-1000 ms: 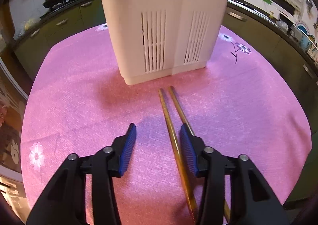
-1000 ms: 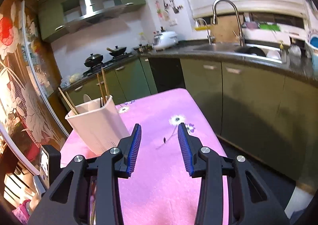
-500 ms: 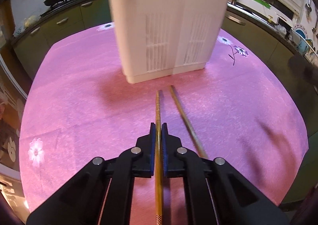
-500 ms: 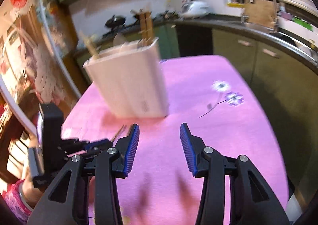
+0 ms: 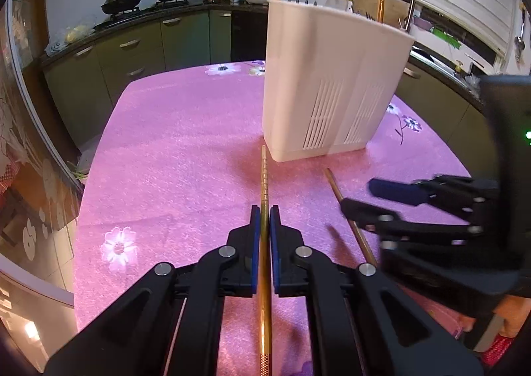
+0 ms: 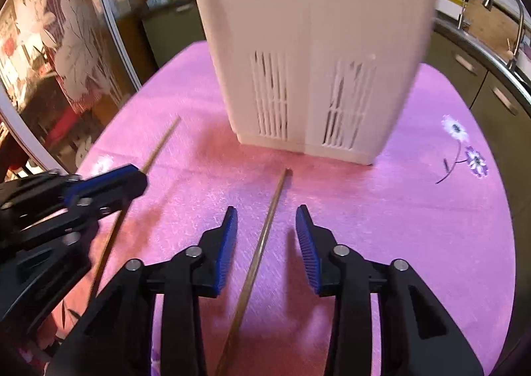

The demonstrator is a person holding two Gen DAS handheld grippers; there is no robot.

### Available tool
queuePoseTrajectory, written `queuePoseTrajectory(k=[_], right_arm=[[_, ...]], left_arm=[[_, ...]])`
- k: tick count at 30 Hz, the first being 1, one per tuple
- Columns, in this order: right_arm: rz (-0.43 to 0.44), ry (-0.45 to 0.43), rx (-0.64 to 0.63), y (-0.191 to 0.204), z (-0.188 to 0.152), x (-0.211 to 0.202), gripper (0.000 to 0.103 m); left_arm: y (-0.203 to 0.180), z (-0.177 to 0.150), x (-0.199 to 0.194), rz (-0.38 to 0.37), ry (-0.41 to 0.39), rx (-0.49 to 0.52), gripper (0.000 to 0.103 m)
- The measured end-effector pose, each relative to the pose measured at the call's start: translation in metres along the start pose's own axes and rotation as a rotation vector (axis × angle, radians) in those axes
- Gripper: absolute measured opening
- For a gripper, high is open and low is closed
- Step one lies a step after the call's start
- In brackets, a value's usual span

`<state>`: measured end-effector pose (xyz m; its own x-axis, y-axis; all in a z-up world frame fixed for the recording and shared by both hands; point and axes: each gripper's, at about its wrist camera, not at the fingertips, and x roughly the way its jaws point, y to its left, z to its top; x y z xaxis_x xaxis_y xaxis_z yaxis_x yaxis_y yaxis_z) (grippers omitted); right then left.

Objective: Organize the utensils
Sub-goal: 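Grasp a wooden chopstick with the left gripper while the right gripper grasps the last chopstick, then lift both chopsticks upright and carry them above the holder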

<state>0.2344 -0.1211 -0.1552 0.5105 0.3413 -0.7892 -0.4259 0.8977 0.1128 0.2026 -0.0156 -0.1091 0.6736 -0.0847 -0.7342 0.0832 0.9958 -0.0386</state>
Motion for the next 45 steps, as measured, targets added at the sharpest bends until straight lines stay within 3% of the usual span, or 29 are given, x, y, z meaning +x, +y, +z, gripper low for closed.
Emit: queuePoseTrajectory(k=[6,11,17,29,36,45], right_arm=[[-0.042,0.035,0.006,0.003,0.001,0.023,0.030],[-0.058,0.024,0.007,0.006,0.002,0.028,0.009],[-0.003,0.002,0.043,-0.004,0.003,0.018,0.006],[0.169,-0.242,0.153,-0.045,0.008,-0.099,0.006],[0.202,-0.347,0.160,-0.066,0.003,-0.161,0.006],[0.166,-0.483,0.114,-0.066,0.027,-0.223,0.006]], left_arm=[[-0.001,-0.001,-0.004,-0.017,-0.013,0.007,0.006],[-0.003,-0.001,-0.005,-0.025,-0.019,0.009,0.006],[-0.002,-0.001,-0.009,-0.029,-0.028,0.016,0.006],[-0.010,0.021,-0.048,-0.057,-0.114,0.042,0.006],[-0.022,0.042,-0.084,-0.105,-0.186,0.069,0.006],[-0.037,0.090,-0.133,-0.177,-0.292,0.106,0.006]])
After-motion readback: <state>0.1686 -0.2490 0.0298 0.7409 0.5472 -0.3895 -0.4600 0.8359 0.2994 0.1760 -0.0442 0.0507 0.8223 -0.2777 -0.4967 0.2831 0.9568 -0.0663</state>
